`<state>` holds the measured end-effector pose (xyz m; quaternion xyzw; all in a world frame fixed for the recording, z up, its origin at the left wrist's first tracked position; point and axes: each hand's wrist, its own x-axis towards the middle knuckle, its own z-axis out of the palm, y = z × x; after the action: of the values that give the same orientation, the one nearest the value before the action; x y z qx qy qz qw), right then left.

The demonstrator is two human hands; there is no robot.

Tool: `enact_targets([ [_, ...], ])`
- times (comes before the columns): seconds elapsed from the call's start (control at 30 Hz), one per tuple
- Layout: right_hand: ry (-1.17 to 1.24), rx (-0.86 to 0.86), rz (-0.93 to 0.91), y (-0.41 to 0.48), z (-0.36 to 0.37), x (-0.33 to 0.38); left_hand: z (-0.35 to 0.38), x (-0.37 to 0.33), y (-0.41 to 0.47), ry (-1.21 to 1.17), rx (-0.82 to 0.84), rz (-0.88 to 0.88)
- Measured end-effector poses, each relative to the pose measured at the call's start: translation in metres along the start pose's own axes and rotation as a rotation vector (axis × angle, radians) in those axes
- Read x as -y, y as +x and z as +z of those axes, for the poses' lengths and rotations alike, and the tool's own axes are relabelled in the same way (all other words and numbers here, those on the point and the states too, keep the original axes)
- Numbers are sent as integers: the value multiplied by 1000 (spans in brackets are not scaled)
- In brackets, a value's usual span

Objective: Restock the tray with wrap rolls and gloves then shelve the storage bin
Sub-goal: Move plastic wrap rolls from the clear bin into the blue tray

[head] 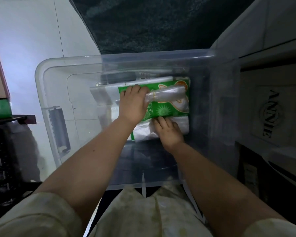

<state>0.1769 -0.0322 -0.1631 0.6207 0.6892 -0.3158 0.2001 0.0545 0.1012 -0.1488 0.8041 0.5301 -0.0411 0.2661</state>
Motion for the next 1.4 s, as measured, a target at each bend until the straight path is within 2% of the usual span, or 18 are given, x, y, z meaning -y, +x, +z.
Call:
enact_targets([
  [0.2,-27,-28,37,5,10,4,2,9,-11,-33,-13,-29],
  [0.37,84,85,-1,6,11,-5,-1,10,-15,-47,-6,-37],
  [0.53,141,170,-75,-8,-13,-9,-18,3,-21,-44,92,-43],
  [0.7,182,-81,-132,-39,-66,1,-75,-17,-37,-54,57,-37],
  [0.9,107,-461,-82,-106,-149,14,-172,-59,-64,-69,-109,141],
  [1.13,38,-859,165,-200,-191,63,-246,-103,-108,-118,-154,435],
  [1.4,22,-1192,560,-303,-175,135,-267,-154,-187,-107,37,860],
])
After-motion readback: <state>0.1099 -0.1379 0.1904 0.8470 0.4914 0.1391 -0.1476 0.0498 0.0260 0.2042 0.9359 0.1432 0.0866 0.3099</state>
